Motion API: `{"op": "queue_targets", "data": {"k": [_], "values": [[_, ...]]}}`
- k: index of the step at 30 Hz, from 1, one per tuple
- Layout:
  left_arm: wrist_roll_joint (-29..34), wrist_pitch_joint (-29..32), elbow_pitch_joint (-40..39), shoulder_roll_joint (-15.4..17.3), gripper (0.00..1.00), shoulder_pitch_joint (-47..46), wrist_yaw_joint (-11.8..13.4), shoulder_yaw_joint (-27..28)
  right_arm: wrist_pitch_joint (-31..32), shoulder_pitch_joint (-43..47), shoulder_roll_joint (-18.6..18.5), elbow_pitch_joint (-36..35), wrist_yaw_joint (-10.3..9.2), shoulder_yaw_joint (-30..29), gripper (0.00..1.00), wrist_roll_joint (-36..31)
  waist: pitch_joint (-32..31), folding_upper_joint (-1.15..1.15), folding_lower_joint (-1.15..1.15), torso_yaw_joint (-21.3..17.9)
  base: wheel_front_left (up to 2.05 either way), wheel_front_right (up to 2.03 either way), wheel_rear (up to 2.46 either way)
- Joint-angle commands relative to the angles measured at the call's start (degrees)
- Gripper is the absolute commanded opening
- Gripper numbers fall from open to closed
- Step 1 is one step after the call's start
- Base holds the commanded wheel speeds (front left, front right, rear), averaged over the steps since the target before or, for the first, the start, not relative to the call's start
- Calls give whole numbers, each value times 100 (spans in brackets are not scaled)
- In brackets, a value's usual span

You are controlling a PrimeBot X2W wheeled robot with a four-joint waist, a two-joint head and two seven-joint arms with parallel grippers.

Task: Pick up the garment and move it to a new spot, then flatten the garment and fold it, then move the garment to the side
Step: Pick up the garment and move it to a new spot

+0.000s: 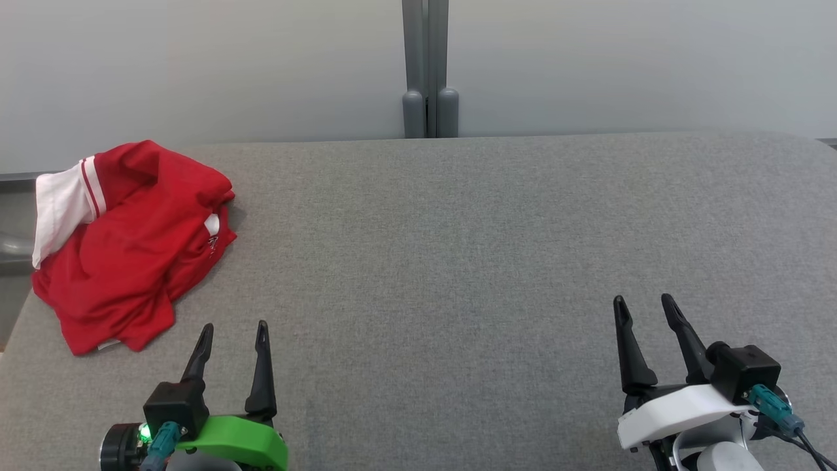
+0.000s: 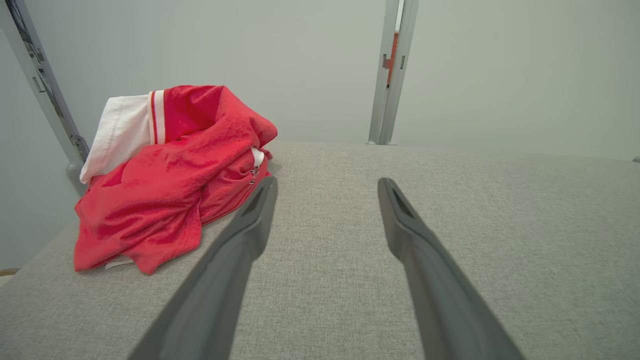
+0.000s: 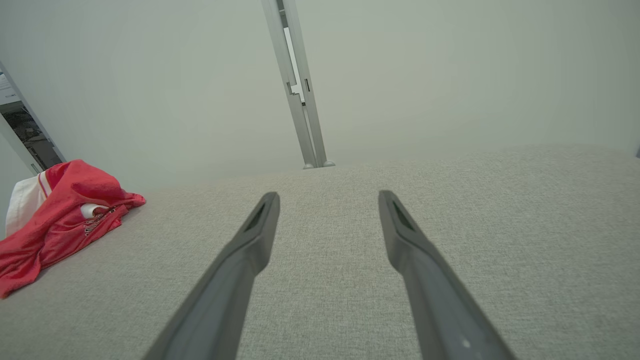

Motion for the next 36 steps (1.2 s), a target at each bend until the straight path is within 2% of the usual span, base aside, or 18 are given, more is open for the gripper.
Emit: {"op": "queue_targets", "data": {"k": [1,23,30,36], "values": [[-38,9,-18,49,100,-25,-8,0,-20,47,-16,17,2,1,100,19,-7,0,0,10,0,0,0],[-123,76,-10,120,100,41,157,-49,-20,61,-14,128,2,12,100,-35,-16,0,0,104,0,0,0],[-151,98,-2,182,100,50,226,-21,-19,66,-24,201,2,28,100,-117,-20,0,0,333,0,0,0],[-185,131,-44,252,100,105,308,38,-19,52,-23,254,2,82,100,-136,-28,0,0,683,0,0,0]]}}
